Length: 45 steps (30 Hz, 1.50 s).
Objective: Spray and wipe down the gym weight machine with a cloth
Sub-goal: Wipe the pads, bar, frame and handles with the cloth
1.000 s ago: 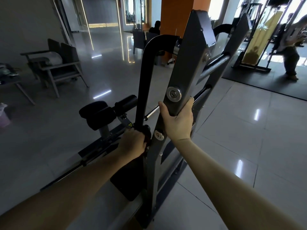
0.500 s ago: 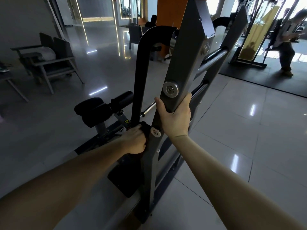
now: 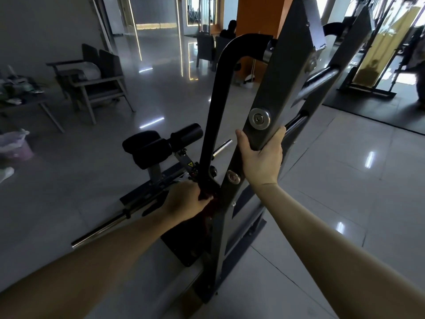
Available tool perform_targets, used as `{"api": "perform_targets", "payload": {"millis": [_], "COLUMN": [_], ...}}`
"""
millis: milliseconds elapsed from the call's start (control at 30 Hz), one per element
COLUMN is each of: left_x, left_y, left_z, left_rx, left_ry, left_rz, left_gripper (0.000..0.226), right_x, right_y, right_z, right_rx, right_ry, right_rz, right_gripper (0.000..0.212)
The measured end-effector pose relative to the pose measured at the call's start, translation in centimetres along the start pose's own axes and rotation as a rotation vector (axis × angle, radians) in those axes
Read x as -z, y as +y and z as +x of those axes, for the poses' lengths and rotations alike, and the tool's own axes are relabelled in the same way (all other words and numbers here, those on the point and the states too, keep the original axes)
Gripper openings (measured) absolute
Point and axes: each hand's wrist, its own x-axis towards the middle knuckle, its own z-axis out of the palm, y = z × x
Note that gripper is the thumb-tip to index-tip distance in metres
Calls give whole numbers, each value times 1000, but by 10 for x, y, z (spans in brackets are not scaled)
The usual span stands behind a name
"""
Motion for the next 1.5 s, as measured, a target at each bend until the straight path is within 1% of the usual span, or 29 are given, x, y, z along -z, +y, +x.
{"api": "perform_targets", "payload": {"millis": [33, 100, 133, 167, 233, 267, 300, 333, 367, 433, 467, 600, 733, 767, 867, 933, 1000, 1067, 1167, 1200, 1300, 1333, 1367, 1433, 1500], "left_x": [8, 24, 29, 31, 24, 20, 16, 9, 1, -15, -20, -26, -32, -32, -24, -17, -11, -8, -9, -11, -18, -19, -21, -17, -7], "left_y": [4, 10, 11, 10, 7, 10, 17, 22, 27, 31, 31, 36, 42, 43, 42, 41, 40, 50, 78, 88, 118, 125, 130, 133, 126], "left_z": [9, 27, 34, 41, 44, 42, 40, 40, 39, 39, 40, 38, 12, 7, 1, -1, -5, -8, -14, -18, -36, -39, -43, -47, -53], "left_rx": [47, 140, 167, 193, 188, 159, 108, 71, 44, 52, 69, 168, 296, 325, 390, 465, 548, 590, 663, 694, 710, 690, 668, 660, 695], "left_ry": [-20, -119, -141, -145, -26, 38, 70, 49, 0, -130, -164, -176, -136, -132, -123, -142, -171, -178, -175, -214, -526, -590, -602, -566, -530], "left_rz": [64, 238, 240, 154, -193, -325, -374, -373, -365, -363, -341, -331, -545, -588, -613, -654, -760, -841, -739, -762, -1018, -1038, -1018, -1017, -1050], "left_gripper": [40, 45, 43, 38, 24, 17, 12, 10, 13, 26, 28, 19, 36, 37, 22, 17, 21, 27, 32, 34, 38, 37, 36, 37, 43], "right_x": [0, 0, 1, 1, 0, 0, 0, 0, 0, 0, 0, 0, 0, 0, 0, 0, 0, 1, 1, 1, 2, 0, 3, 6, 14], "right_y": [1, 1, 2, 3, 4, 4, 4, 4, 4, 5, 5, 5, 4, 4, 4, 3, 3, 3, 2, 2, -2, -2, -3, 2, 14], "right_z": [0, 1, 1, 2, 2, 2, 3, 3, 3, 3, 3, 4, 3, 3, 2, 2, 3, 2, 2, 1, 1, 2, 1, -4, -22], "right_rx": [2, 7, 8, 8, 11, 12, 15, 16, 19, 30, 35, 41, 43, 39, 23, 17, 15, 26, 23, 21, -7, -16, -22, -41, -44], "right_ry": [-3, -10, -12, -14, -12, -10, -8, -3, -2, -5, -7, 0, -3, -6, -6, -17, -25, -27, -20, -21, -31, -32, -41, -84, -166], "right_rz": [-1, -1, 3, 9, 18, 23, 28, 34, 37, 39, 39, 30, 28, 27, 26, 39, 52, 56, 60, 59, 52, 45, 40, 13, -27], "right_gripper": [61, 60, 60, 61, 61, 61, 61, 61, 61, 61, 61, 60, 62, 63, 65, 68, 70, 69, 67, 67, 65, 65, 66, 65, 60]}}
